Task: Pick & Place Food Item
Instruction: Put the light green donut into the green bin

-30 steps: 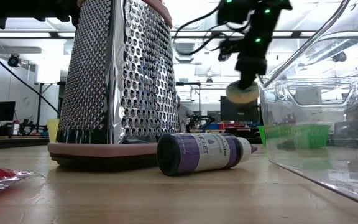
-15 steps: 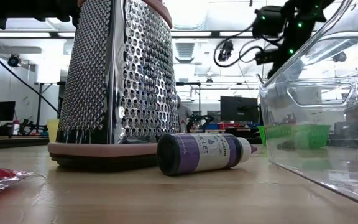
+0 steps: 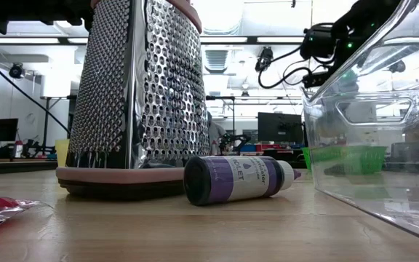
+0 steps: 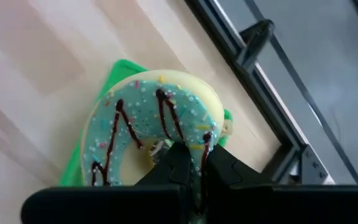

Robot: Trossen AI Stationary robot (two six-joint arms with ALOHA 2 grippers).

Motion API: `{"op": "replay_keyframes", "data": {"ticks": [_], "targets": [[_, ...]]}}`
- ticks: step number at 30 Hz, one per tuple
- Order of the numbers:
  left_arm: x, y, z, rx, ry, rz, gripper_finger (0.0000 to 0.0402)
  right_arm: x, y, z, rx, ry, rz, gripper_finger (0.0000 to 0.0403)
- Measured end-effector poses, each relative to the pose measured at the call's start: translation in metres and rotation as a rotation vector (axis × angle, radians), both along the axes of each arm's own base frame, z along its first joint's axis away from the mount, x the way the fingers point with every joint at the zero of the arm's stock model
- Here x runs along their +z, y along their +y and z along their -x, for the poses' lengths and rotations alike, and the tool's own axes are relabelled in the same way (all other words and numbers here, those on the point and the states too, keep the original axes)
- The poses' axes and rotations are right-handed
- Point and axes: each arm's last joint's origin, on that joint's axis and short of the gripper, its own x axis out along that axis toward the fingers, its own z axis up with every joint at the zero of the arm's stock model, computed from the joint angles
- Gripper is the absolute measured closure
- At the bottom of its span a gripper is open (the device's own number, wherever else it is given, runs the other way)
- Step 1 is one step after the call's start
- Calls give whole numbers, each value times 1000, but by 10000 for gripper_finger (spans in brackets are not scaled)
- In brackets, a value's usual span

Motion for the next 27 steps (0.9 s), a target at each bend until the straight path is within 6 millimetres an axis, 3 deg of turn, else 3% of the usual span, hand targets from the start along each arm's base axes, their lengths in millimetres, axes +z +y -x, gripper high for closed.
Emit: {"op": "replay_keyframes", "data": {"ticks": [27], "targets": [[-3, 0, 0, 0, -3, 0, 142, -17, -26, 33, -21, -146, -267, 394]]}}
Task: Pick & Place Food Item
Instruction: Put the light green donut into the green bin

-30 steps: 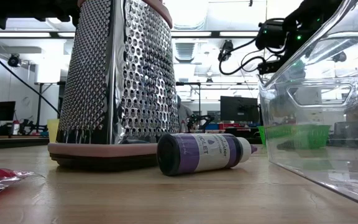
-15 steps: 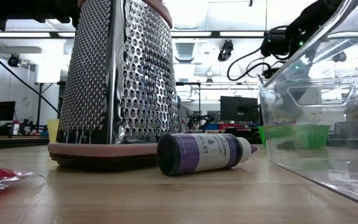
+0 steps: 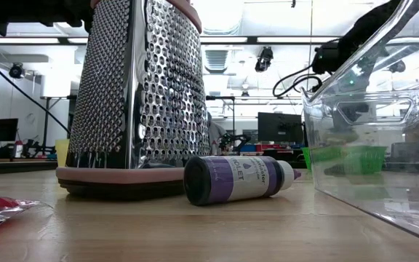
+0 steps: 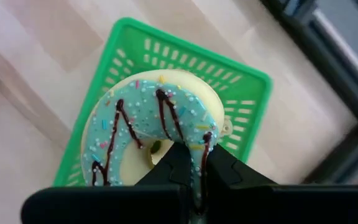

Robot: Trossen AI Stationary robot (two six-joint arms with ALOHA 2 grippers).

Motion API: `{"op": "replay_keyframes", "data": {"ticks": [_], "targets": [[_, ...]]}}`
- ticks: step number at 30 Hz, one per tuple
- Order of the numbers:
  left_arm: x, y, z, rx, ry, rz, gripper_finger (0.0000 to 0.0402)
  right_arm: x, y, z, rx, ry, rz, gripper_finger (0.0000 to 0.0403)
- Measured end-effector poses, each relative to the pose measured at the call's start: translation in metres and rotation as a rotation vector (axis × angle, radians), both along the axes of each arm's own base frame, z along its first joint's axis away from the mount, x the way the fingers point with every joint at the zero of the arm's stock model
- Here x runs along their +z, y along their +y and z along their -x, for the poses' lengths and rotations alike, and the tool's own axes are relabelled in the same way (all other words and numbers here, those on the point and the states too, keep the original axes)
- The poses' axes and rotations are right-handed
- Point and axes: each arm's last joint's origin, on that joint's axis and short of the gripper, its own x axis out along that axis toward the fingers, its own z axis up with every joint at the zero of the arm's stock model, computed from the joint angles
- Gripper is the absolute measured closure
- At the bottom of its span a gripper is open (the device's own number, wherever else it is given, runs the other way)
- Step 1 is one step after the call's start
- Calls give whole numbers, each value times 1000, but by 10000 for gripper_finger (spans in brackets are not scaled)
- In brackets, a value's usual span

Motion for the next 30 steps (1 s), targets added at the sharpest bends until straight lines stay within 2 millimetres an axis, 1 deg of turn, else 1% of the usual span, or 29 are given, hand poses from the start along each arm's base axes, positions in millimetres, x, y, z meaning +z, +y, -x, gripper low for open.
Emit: {"op": "replay_keyframes", "data": {"ticks": [6, 14, 18, 23, 26, 30], "targets": [[0, 0, 0, 0, 0, 0, 142, -15, -7, -2, -13, 49, -51, 394], [0, 0, 0, 0, 0, 0, 142, -37, -20, -11, -33, 99, -61, 391], [0, 0, 0, 0, 0, 0, 142, -38, -21, -12, -34, 100, -56, 378], [0, 0, 0, 0, 0, 0, 142, -34, -19, -11, -29, 94, -48, 355], [0, 0, 0, 0, 0, 0, 142, -32, -18, -10, -29, 91, -43, 333], [0, 0, 0, 0, 0, 0, 142, -29, -17, -10, -30, 84, -34, 292]]}}
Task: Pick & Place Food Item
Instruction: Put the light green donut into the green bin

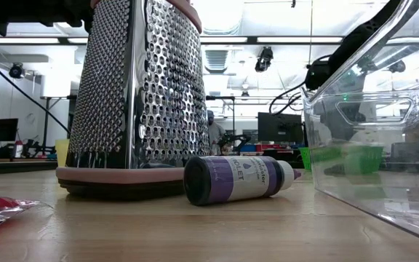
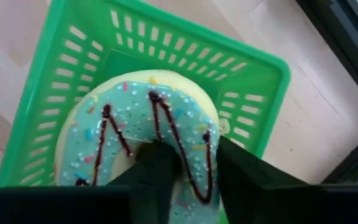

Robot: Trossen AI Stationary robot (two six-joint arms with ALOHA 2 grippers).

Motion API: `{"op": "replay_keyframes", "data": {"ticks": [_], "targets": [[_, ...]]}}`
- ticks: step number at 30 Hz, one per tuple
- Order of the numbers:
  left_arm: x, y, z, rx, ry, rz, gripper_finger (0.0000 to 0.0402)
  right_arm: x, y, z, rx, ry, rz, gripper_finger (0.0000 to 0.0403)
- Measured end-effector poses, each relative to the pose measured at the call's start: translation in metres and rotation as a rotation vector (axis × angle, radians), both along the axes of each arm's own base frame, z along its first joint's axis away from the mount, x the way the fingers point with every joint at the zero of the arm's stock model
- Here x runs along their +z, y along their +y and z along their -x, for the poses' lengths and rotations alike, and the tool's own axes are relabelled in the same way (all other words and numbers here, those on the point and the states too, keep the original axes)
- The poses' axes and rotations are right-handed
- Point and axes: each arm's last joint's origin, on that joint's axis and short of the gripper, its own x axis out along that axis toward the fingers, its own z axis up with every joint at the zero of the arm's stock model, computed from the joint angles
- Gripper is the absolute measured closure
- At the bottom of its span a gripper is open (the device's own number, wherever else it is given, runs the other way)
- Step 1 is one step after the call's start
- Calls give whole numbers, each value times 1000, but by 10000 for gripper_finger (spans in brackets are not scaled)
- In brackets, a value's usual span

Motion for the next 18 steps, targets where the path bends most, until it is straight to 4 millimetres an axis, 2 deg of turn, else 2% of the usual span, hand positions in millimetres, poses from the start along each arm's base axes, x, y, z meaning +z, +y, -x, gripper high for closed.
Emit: {"op": "replay_keyframes", "data": {"ticks": [11, 18], "targets": [[0, 0, 0, 0, 0, 0, 142, 1, 0, 0, 0, -2, 3, 169], [0, 0, 0, 0, 0, 0, 142, 1, 0, 0, -5, -5, 4, 135]]}}
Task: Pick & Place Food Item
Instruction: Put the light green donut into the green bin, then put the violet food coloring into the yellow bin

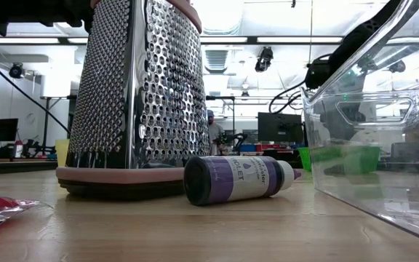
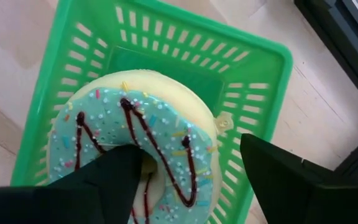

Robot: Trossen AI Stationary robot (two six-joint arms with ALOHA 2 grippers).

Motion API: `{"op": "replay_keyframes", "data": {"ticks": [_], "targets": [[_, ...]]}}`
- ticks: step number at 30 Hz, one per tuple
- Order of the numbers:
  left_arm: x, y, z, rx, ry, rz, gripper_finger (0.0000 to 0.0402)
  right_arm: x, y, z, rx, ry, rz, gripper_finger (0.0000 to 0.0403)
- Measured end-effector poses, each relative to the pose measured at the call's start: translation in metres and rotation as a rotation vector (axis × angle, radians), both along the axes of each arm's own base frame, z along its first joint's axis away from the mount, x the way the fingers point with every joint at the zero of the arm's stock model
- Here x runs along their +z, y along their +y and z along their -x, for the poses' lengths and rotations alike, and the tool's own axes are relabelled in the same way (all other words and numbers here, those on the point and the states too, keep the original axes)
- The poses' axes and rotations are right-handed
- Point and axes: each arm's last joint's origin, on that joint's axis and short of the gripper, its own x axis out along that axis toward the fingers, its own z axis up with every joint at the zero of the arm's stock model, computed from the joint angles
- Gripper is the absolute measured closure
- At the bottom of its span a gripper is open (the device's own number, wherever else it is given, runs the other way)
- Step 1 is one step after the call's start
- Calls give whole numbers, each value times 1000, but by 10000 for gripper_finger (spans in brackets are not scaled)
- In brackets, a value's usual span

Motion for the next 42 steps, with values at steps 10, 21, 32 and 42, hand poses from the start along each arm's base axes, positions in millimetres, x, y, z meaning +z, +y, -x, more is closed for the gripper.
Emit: {"op": "replay_keyframes", "data": {"ticks": [10, 21, 32, 42], "targets": [[0, 0, 0, 0, 1, 0, 142, 9, -1, -1, -7, -18, 25, 144], [0, 0, 0, 0, 1, 0, 142, 13, 0, 0, -4, -1, 14, 138], [0, 0, 0, 0, 1, 0, 142, 22, 3, 6, -40, 62, 63, 140], [-1, 0, 0, 0, 9, -1, 142, 35, 7, 0, 24, -76, 22, 155]]}}
